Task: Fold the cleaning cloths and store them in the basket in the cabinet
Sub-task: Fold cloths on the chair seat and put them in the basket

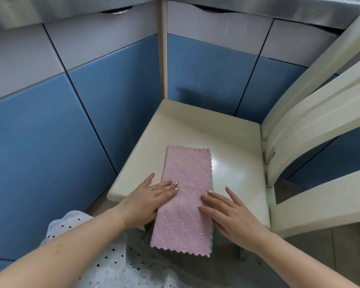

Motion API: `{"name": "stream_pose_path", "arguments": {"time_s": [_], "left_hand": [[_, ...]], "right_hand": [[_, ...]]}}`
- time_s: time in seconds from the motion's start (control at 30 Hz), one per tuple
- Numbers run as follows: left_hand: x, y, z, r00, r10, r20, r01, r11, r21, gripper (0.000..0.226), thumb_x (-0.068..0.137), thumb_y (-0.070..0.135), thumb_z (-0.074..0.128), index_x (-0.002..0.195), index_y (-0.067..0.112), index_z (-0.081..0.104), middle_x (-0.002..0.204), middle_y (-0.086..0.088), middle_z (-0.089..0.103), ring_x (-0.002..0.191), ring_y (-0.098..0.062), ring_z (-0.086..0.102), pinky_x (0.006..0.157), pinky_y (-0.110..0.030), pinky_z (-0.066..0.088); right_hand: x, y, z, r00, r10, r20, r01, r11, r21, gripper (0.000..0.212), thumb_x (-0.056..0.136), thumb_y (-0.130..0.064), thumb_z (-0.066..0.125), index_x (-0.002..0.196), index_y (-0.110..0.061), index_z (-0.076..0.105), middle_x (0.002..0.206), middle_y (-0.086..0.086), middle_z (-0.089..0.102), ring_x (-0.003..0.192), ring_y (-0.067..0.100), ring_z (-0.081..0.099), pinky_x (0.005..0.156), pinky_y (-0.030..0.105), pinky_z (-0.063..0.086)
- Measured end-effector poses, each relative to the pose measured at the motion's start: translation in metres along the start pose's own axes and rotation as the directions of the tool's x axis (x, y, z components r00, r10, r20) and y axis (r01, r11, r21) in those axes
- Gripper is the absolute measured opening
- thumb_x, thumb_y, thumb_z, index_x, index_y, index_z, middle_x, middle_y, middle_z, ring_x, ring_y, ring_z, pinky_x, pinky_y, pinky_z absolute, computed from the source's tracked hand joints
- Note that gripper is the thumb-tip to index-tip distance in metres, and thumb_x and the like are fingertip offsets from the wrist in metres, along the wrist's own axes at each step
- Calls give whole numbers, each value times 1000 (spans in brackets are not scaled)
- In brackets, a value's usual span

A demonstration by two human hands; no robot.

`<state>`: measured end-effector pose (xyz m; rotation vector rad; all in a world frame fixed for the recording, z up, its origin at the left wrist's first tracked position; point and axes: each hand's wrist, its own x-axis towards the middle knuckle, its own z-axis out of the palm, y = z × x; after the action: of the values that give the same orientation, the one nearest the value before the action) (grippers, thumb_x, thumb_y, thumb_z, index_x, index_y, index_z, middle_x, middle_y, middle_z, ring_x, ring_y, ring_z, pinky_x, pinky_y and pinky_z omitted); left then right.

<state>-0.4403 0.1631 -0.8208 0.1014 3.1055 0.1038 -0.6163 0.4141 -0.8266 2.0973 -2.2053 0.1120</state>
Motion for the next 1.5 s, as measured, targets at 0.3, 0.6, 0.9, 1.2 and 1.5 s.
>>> {"name": "stream_pose_path", "arguments": {"time_s": [0.3, 0.6, 0.9, 1.2, 1.5], "left_hand": [[25, 6, -20, 800, -594, -86, 325, 549, -770, 23, 93, 36, 52, 112, 49, 53, 112, 14, 64, 112, -12, 57, 96, -38, 46], [61, -2, -36, 650, -760, 28, 569, 461, -681, 73, 90, 41, 55, 149, 29, 14, 77, 9, 60, 86, -15, 57, 77, -31, 47], [67, 6, -46, 647, -762, 14, 624, 519, -584, 61, 93, 28, 50, 147, 23, 23, 65, 10, 48, 78, -20, 47, 109, -39, 30], [77, -7, -40, 672, -678, -296, 544, 724, -424, 51, 88, 34, 41, 136, 20, 46, 133, -1, 51, 129, -21, 42, 113, -42, 19], [110, 3, -30, 871, -488, 60, 488, 873, 20, 71, 86, 41, 0, 151, 13, 8, 160, -5, 1, 147, -19, -4, 117, -42, -3]], "right_hand": [[53, -11, -24, 721, 693, -9, -427, 455, 781, 24, 94, -18, 42, 76, -29, 54, 67, -10, 57, 63, 6, 49, 64, 27, 38], [106, 23, -35, 585, 758, 290, -773, 411, 483, 31, 96, -26, 40, 65, -22, 43, 75, 0, 55, 76, 24, 49, 62, 32, 33], [120, 39, -31, 549, 745, 379, -827, 419, 375, 23, 95, -30, 42, 96, -18, 62, 101, 5, 67, 90, 24, 57, 70, 29, 41], [107, 50, -36, 535, 843, 59, -690, 396, 607, 38, 95, -24, 47, 133, -17, 46, 123, 7, 54, 97, 15, 53, 83, 27, 38], [146, 4, -2, 799, 562, 215, -599, 777, 195, 54, 98, -41, 24, 150, -28, 13, 159, -1, 7, 147, 16, 0, 115, 54, 3]]}}
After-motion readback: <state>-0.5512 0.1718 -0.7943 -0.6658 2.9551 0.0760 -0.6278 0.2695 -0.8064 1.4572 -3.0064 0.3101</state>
